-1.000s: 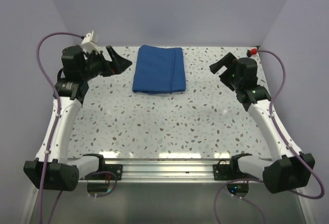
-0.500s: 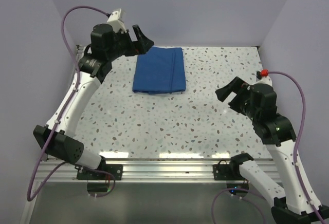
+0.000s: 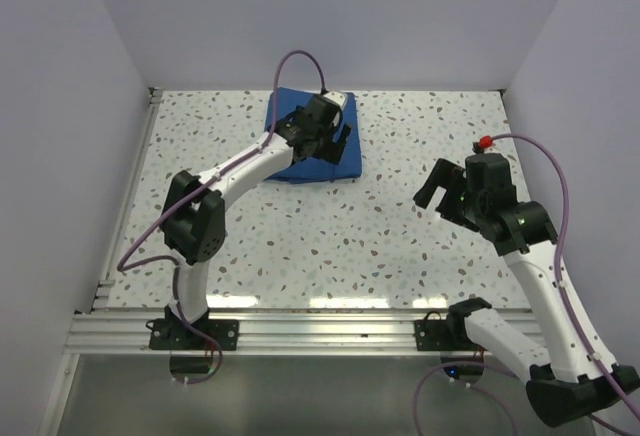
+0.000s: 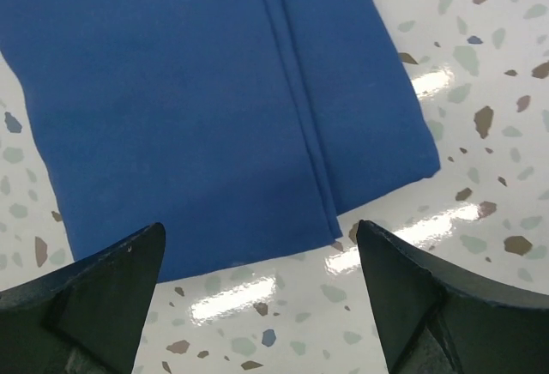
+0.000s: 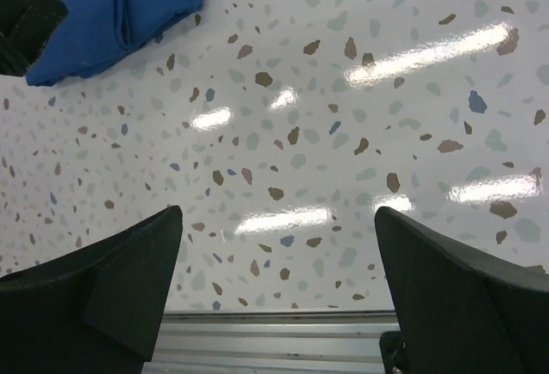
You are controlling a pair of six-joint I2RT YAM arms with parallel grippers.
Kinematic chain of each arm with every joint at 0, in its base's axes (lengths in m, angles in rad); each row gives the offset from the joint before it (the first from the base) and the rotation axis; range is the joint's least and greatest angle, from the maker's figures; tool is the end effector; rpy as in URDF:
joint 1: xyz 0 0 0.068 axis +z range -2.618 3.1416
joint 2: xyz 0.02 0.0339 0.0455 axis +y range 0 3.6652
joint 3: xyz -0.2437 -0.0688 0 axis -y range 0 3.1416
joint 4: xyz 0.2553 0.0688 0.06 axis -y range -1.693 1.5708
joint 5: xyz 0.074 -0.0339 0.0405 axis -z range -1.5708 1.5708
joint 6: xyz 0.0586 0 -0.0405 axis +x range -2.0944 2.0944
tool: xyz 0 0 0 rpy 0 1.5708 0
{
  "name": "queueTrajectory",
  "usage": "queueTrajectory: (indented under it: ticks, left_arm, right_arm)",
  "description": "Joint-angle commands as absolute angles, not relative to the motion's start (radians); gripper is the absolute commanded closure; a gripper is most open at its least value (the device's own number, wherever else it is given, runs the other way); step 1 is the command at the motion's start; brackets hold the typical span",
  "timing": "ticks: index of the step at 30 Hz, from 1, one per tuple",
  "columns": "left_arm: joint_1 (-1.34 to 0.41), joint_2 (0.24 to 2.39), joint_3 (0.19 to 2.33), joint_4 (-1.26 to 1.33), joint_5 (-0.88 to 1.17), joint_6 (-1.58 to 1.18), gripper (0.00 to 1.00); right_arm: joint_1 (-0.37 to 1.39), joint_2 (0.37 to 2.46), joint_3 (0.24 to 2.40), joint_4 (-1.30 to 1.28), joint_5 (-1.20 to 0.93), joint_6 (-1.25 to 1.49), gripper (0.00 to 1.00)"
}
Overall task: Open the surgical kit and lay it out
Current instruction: Open the surgical kit at the center of the board.
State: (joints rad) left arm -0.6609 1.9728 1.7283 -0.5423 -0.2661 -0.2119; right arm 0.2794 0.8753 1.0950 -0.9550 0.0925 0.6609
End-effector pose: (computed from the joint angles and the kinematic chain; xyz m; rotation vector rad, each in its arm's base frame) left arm 0.3803 -0.2762 0.2418 0.3918 2.2929 -0.1241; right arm 0.1919 0.0494 0.3260 0.4890 2.2796 0.3725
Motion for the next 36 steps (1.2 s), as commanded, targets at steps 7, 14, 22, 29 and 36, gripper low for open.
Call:
queueTrajectory:
  ticks: [7,14,22,29,36]
  left_arm:
    - [-0.643,2.075,1.735,-0.439,-0.282,-0.14,0.05]
    - [-0.652,2.172,1.805,-0.449,-0.296,-0.137,0.09]
    - [-0.67,2.293,1.878,-0.523,-0.37,-0.143,0.18]
    - [-0.683,2.315,1.873,-0.561,-0.486,-0.141,0.64]
    - [-0.68,2.255,1.946,-0.583,-0.48,-0.137,1.0]
  right_arm:
    - [0.281,0.939,1.054,-0.921,0.127,0.684,0.02]
    - [0.281,0.991,1.029,-0.907,0.155,0.663,0.03]
    - [0.279,0.992,1.006,-0.894,0.187,0.637,0.02]
    - [0.279,1.019,0.973,-0.851,0.176,0.649,0.02]
    - [0.281,1.049,0.976,-0.824,0.178,0.644,0.02]
